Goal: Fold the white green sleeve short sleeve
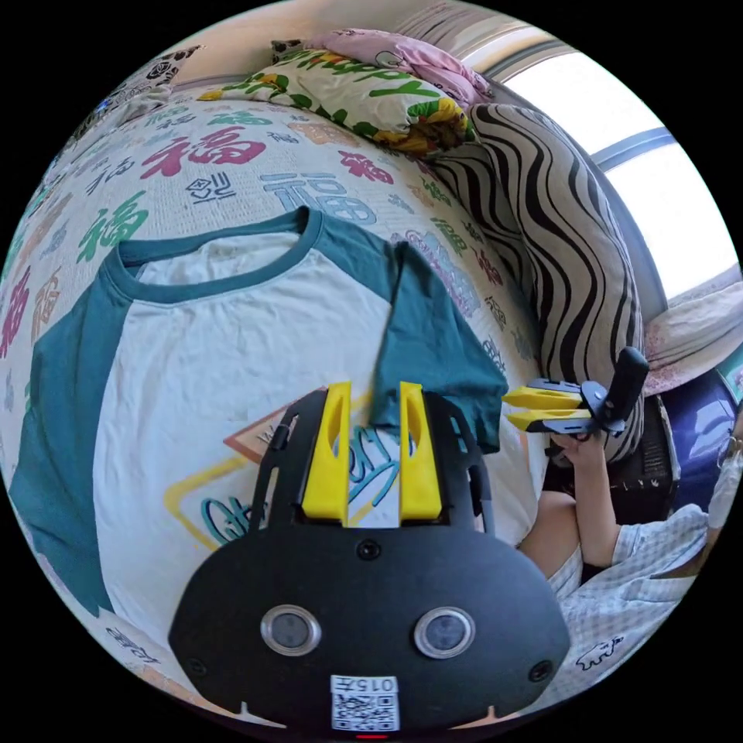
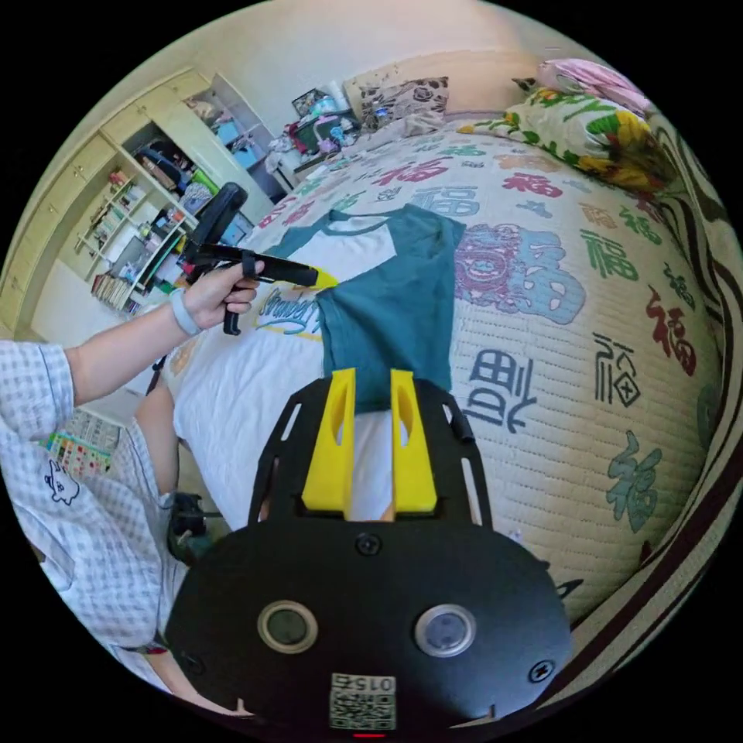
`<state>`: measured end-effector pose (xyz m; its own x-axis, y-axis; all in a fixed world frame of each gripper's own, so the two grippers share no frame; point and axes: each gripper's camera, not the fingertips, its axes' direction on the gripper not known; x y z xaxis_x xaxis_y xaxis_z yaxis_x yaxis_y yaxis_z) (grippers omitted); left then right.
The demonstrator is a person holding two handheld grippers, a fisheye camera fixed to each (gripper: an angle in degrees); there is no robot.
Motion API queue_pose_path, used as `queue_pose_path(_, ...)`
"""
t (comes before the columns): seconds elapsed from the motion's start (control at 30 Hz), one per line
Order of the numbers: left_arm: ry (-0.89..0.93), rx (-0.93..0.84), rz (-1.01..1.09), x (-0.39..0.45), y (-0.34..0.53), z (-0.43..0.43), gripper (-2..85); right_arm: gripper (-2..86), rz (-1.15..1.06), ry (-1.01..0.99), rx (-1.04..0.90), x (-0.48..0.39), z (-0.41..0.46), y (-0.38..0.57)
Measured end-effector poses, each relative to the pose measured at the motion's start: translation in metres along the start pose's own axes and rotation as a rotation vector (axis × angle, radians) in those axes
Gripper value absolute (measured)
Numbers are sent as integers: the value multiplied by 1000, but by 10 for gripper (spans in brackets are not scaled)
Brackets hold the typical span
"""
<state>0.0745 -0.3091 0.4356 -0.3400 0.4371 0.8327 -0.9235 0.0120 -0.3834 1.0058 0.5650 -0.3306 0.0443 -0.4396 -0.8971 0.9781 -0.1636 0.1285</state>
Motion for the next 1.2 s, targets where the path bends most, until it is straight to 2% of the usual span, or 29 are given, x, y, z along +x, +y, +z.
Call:
queue_pose_path(0.07,-7,30,1,-1,11,-3,49,75,-94,-72,-33,-11,16,-4)
queue_pose_path(0.13,1,34,-14,-4,15,-8,8,72,-136,-64,-98,-19,38,-6)
queue_pose_path(0.2,13,78,-4,-3,21,-20,-3,49,-170,101,-204,-26,72,-8)
queue_pose_path(0.27,11,110,10,1,28,-33,-6,25,-206,154,-189,-29,83,-8)
queue_pose_path(0.47,4,185,42,6,62,-72,-8,3,-164,-4,-117,-7,101,-6)
queue_pose_path(0.6,6,131,13,-6,85,-69,-2,4,-145,-17,-192,6,141,-7)
queue_pose_path(0.73,-1,64,-26,-19,104,-75,15,13,-101,-46,-176,16,161,-10)
queue_pose_path(0.93,-50,210,-26,-40,193,-188,45,40,57,-37,27,31,173,-8)
queue_pose_path(1.07,-78,361,-204,-107,295,-276,62,24,92,49,-171,24,239,-11)
queue_pose_path(1.2,-135,510,-451,-187,406,-327,88,20,174,97,-111,10,251,-14)
